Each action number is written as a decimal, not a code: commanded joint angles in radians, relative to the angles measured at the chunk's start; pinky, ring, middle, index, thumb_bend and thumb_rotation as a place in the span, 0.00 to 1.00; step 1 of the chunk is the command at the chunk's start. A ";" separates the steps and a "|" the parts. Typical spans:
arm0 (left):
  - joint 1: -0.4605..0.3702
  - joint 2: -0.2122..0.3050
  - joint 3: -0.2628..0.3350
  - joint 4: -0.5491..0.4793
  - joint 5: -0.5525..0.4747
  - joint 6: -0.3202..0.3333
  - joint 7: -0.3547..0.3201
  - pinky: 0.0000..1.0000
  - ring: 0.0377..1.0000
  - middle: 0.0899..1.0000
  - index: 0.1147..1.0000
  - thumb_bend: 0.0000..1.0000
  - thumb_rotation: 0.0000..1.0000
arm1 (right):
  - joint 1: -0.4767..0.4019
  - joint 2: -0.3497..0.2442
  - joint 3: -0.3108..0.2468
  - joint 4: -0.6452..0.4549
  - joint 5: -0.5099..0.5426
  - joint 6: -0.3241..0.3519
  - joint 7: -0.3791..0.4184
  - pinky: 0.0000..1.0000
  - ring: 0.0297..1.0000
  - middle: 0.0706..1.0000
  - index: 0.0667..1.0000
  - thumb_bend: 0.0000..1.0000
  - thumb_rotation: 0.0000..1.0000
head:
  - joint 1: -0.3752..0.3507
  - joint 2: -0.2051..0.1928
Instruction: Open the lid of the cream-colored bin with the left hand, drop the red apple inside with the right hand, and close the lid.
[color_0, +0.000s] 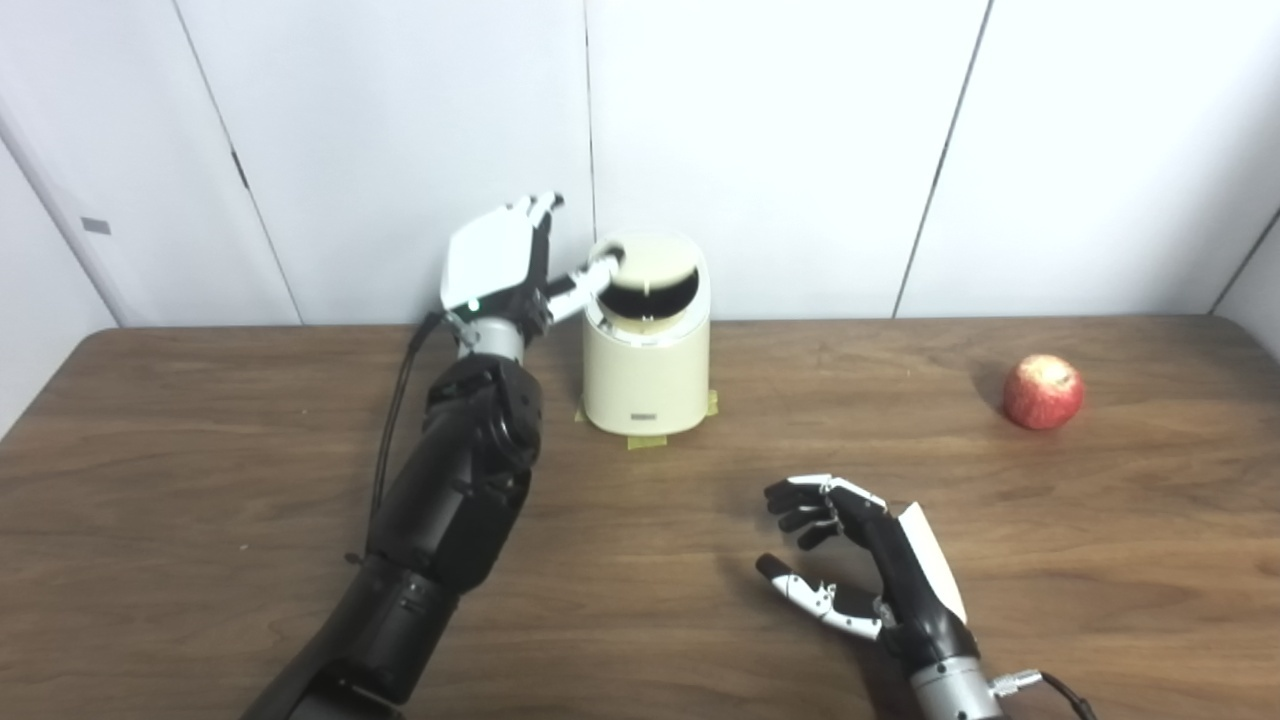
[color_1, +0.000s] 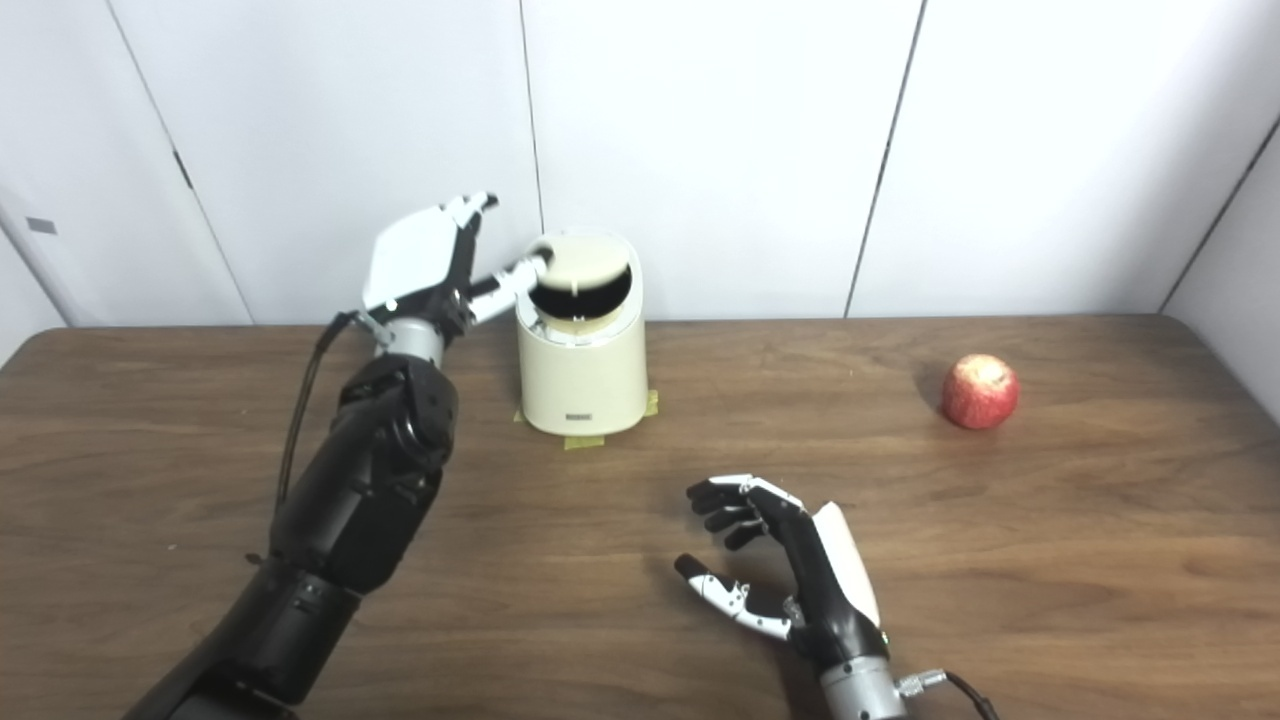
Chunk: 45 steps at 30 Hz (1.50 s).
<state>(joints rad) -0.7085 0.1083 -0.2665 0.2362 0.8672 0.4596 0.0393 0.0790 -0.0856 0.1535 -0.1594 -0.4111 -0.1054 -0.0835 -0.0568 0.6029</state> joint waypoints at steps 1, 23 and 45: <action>-0.015 0.013 0.018 -0.096 -0.015 -0.023 0.025 0.93 0.96 0.95 0.91 0.57 1.00 | -0.021 0.013 -0.003 -0.014 -0.002 -0.012 -0.006 0.51 0.59 0.61 0.61 0.27 0.12 | -0.001 0.001; 0.696 0.030 0.179 -0.568 -0.425 -0.537 0.110 0.69 0.78 0.76 0.73 0.20 0.98 | -0.009 0.002 -0.014 -0.051 -0.008 -0.009 -0.005 0.49 0.58 0.62 0.62 0.26 0.13 | 0.001 -0.003; 0.861 0.031 0.200 -0.474 -0.464 -0.705 0.120 0.66 0.75 0.74 0.70 0.17 0.83 | -0.378 -0.425 -0.122 -0.211 -0.411 0.193 0.331 0.67 0.81 0.84 0.84 0.93 0.47 | -0.023 -0.007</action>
<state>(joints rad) 0.1681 0.1561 -0.0667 -0.2248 0.3961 -0.2095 0.1522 -0.2531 -0.4818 0.0323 -0.3596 -0.7912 0.0666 0.2019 -0.0798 0.5952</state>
